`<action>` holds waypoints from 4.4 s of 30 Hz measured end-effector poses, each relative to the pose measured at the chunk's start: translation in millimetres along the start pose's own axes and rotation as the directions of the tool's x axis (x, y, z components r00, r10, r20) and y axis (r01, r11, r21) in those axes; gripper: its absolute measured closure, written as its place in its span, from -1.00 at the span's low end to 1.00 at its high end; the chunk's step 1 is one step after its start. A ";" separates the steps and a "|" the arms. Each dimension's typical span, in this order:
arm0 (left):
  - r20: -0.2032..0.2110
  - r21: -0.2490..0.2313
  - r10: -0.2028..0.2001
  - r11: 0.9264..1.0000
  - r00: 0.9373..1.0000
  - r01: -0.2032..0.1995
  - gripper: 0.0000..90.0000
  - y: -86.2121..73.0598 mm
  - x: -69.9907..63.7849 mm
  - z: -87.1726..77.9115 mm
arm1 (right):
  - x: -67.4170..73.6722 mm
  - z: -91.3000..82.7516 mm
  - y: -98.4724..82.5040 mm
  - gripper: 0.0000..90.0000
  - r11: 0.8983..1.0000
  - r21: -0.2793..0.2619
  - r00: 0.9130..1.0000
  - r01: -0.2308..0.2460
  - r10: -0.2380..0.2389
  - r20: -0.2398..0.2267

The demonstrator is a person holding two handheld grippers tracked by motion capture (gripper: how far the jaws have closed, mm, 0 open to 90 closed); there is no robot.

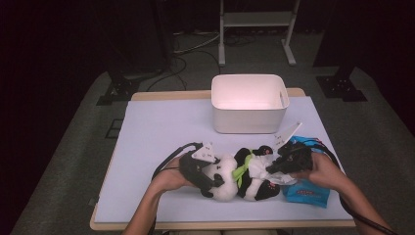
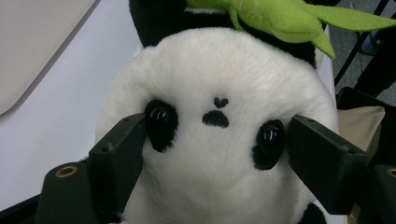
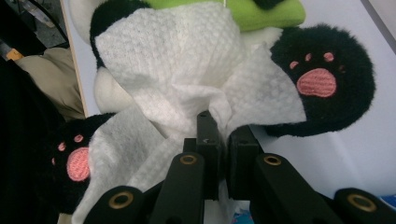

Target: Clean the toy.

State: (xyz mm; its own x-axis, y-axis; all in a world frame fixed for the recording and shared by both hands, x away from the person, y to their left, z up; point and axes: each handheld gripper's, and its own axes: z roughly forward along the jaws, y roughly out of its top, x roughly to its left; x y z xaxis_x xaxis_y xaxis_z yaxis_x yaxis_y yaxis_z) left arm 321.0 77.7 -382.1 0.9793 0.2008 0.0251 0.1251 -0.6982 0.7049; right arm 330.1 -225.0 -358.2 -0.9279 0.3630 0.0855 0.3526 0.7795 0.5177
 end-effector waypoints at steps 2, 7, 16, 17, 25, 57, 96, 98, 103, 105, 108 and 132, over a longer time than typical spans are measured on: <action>-0.001 -0.001 0.001 1.000 1.000 -0.001 -0.51 2.1 -0.2 2.9 | -0.3 -1.8 1.0 0.89 1.000 0.008 1.000 0.003 -0.003 0.007; -0.007 0.006 0.018 1.000 1.000 -0.018 -0.52 8.1 -0.4 8.9 | 0.2 -6.8 8.3 0.89 1.000 0.011 1.000 0.010 -0.010 0.009; -0.013 0.004 0.012 1.000 1.000 -0.012 -0.56 10.1 -1.2 6.2 | 8.5 -4.1 48.2 0.89 0.997 -0.021 0.996 0.077 -0.078 -0.044; -0.012 -0.001 0.006 1.000 1.000 -0.006 -0.58 8.7 -1.2 4.0 | 10.3 -1.6 55.7 0.89 0.995 -0.012 0.994 0.096 -0.097 -0.050; -0.016 -0.034 -0.032 0.999 0.999 0.031 -0.62 -7.7 -0.3 -13.8 | 22.1 10.3 99.0 0.89 0.985 0.035 0.982 0.171 -0.168 -0.082; -0.072 -0.039 -0.127 0.991 0.989 0.125 -0.75 -50.1 7.3 -57.7 | 46.4 72.0 167.3 0.88 0.953 0.112 0.946 0.283 -0.257 -0.199; -0.008 0.020 -0.070 0.997 0.998 0.070 -0.74 -14.8 5.3 -17.8 | -6.4 -40.2 12.6 0.88 0.999 -0.046 1.000 -0.007 0.008 0.012; -0.012 0.028 -0.063 0.998 0.998 0.063 -0.74 -14.7 5.8 -19.5 | -9.4 -50.2 2.5 0.88 0.998 -0.053 0.999 -0.025 0.027 0.035; -0.022 0.021 -0.070 0.997 0.997 0.070 -0.74 -15.1 6.2 -21.4 | -20.8 -73.1 -28.3 0.87 0.992 -0.070 0.989 -0.103 0.110 0.101; -0.023 0.027 -0.066 0.997 0.998 0.067 -0.74 -15.0 6.3 -21.9 | -28.9 -79.2 -41.9 0.87 0.987 -0.073 0.981 -0.141 0.149 0.121; -0.025 0.032 -0.062 0.998 0.998 0.062 -0.75 -14.5 6.9 -22.5 | -39.8 -83.5 -60.9 0.87 0.976 -0.076 0.968 -0.202 0.211 0.139; -0.036 0.042 -0.050 0.998 0.998 0.051 -0.77 -15.0 6.6 -27.6 | -58.2 -78.7 -92.4 0.26 0.942 -0.129 0.935 -0.308 0.325 0.141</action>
State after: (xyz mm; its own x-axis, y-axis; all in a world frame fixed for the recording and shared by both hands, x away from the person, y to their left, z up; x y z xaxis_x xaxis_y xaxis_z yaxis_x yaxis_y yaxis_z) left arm 321.2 108.5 -372.9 0.9656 0.2597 0.0153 0.1817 -0.7151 0.6750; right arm 342.0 -358.2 -344.0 -0.7358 0.6650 0.1283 0.6029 0.5568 0.5713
